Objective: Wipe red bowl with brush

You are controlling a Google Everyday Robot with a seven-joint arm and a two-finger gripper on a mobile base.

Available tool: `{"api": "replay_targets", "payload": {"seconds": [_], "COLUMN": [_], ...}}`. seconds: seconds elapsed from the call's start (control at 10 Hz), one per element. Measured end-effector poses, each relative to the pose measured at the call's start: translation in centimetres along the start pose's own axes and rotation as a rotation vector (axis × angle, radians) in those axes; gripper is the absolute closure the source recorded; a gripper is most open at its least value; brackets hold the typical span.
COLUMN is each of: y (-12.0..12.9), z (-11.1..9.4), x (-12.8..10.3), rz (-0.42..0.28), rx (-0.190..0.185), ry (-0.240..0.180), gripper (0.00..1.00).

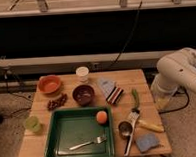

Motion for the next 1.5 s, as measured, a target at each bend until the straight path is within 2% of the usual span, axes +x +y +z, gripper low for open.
{"api": "replay_targets", "payload": {"seconds": [1.2, 1.4, 1.5], "y": [0.1, 0.9, 1.4], "z": [0.2, 2.0, 3.7], "x": [0.1, 0.4, 0.5], "rz": [-0.015, -0.047, -0.073], "rx": [-0.005, -0.02, -0.027], "ry": [-0.009, -0.039, -0.061], "gripper": [0.35, 0.35, 0.35]}}
